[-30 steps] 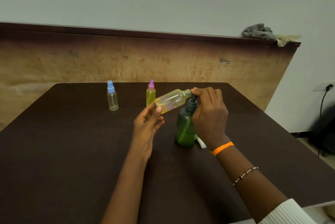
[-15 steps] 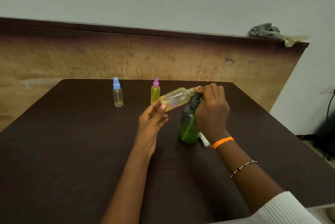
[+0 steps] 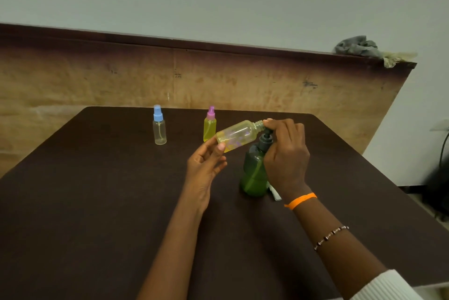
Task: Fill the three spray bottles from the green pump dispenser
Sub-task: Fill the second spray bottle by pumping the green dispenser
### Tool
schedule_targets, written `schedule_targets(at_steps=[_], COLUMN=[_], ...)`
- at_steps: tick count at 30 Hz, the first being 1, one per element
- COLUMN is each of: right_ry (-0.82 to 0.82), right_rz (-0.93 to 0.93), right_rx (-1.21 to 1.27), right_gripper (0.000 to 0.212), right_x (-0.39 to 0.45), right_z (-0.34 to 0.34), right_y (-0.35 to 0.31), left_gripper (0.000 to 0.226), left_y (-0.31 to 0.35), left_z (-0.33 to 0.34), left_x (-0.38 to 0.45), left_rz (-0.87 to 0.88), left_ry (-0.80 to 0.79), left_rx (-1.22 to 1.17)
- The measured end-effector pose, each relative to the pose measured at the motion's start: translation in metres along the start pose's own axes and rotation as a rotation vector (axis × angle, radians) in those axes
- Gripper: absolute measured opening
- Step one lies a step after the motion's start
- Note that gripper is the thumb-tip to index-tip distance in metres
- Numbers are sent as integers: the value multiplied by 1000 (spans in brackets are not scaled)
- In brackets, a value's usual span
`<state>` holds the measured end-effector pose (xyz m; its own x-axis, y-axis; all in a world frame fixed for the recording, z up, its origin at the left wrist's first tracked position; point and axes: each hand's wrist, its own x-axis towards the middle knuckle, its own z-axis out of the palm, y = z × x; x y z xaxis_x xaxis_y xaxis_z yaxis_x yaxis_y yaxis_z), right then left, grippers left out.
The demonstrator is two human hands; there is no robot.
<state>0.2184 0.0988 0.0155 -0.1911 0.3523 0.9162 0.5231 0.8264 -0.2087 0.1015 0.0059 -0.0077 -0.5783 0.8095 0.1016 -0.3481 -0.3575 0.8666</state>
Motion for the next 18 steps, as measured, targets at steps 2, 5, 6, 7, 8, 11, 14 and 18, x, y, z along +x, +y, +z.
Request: schedule_targets(at_steps=[2,5,6,7,8,11,14,18], right_ry=[-45,-81,-86,-76,-52,11,-6,-72], right_rz=[-22,9,36,56,65,55,42,-28], right_rx=[-14,-4,13,28,30,-1,-20,-66], right_gripper=[33,27,26,27,28,35,35,32], right_x=[9,24,24,22,17,-1,-1,16], right_z=[-7,-12,-12,-10,-7,3,2,-12], right_y=[0,-1,-2,-3,-4,-4,-2,-1], left_gripper=[33,30,32,34,36,36,25,31], left_y=[0,0,0,0,-1,-2,-2,-1], left_z=[1,3,3,2,2,0,0,2], left_x=[-1,1,1,2,3,5,5,2], left_rz=[-6,-5,-5,-2,4,5,-8,-7], left_ry=[2,2,3,3,-1,-2,14,5], left_rx=[1,1,0,-3,-7,-20,-25,-13])
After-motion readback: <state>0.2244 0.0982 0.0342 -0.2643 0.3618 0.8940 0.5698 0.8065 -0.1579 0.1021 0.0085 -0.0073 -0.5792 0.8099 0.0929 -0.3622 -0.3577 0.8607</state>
